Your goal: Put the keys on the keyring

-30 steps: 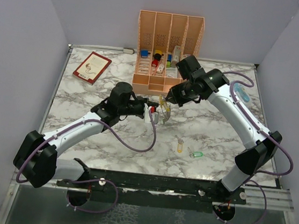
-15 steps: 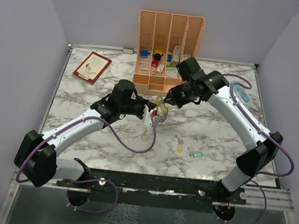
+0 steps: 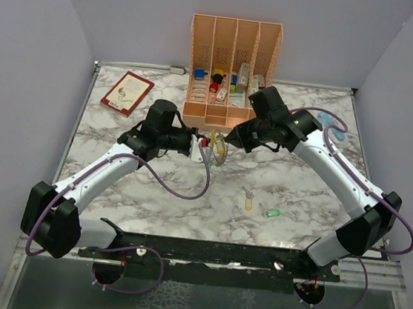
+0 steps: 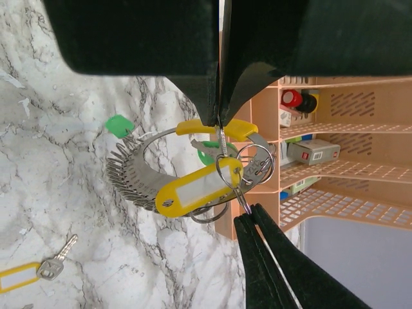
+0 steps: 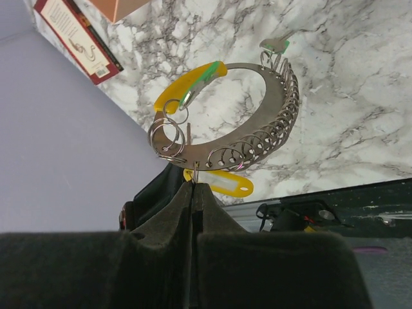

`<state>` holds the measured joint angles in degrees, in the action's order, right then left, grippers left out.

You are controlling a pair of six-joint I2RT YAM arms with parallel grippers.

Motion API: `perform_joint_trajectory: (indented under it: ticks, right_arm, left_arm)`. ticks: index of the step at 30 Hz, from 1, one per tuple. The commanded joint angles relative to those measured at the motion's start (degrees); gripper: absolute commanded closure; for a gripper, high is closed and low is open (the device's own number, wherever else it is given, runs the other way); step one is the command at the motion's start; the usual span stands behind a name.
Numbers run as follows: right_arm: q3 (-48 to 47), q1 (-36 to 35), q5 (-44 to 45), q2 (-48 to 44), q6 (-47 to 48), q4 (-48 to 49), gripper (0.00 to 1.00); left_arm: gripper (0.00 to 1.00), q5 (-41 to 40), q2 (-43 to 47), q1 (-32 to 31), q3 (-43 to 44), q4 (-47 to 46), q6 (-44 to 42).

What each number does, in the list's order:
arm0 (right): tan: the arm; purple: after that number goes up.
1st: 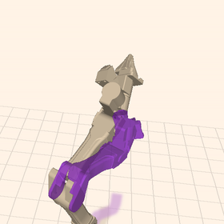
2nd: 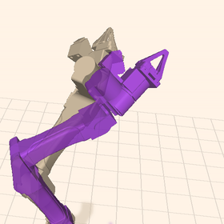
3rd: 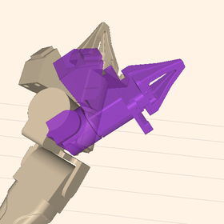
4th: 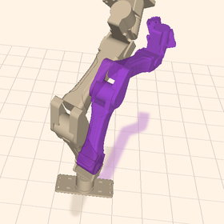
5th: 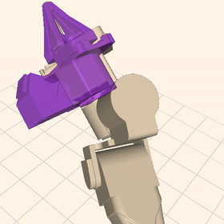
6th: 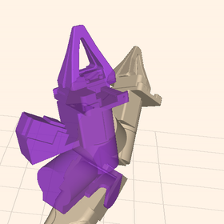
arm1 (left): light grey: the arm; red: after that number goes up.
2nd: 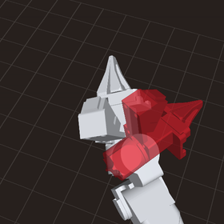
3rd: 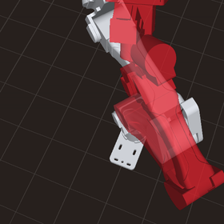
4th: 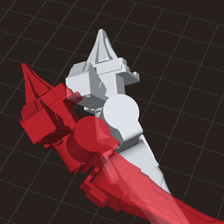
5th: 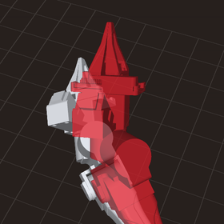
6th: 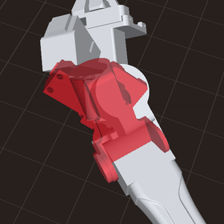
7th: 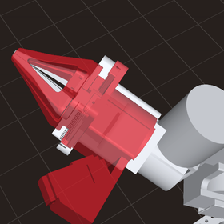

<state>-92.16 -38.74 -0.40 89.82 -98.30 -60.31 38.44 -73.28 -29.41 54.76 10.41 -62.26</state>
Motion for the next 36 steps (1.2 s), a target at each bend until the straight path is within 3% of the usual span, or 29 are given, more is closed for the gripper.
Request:
perform_joint_trajectory:
  ticks: [1,6,15,19,24,30,36]
  right_arm:
    - [-0.1,0.4,1.5,-3.6,-0.3,3.4,0.99]
    - [0.6,0.3,1.6,-3.8,0.6,5.4,0.99]
    - [0.5,0.4,3.9,-3.0,1.3,5.8,0.99]
    - [-0.3,0.3,4.1,-2.2,1.8,5.2,0.99]
    - [-0.2,0.3,2.6,-1.3,1.6,5.4,0.99]
    - [-1.3,0.4,1.3,-0.1,1.2,5.4,0.99]
    - [-0.5,0.4,0.0,0.5,0.3,6.3,0.99]
  left_arm:
    - [1.00,6.0,-0.5,3.8,2.0,8.2,0.6]
    - [1.00,8.2,-0.4,4.5,3.4,12.2,-2.0]
    - [0.74,15.3,0.4,5.7,5.7,14.7,3.4]
    - [0.59,17.6,0.6,5.9,5.1,7.8,15.2]
    - [0.48,10.4,-0.6,5.5,5.1,-9.1,32.7]
    - [0.45,1.3,-1.2,2.3,4.6,-16.1,32.7]
    - [0.45,2.3,-1.4,0.0,4.5,-18.6,37.9]
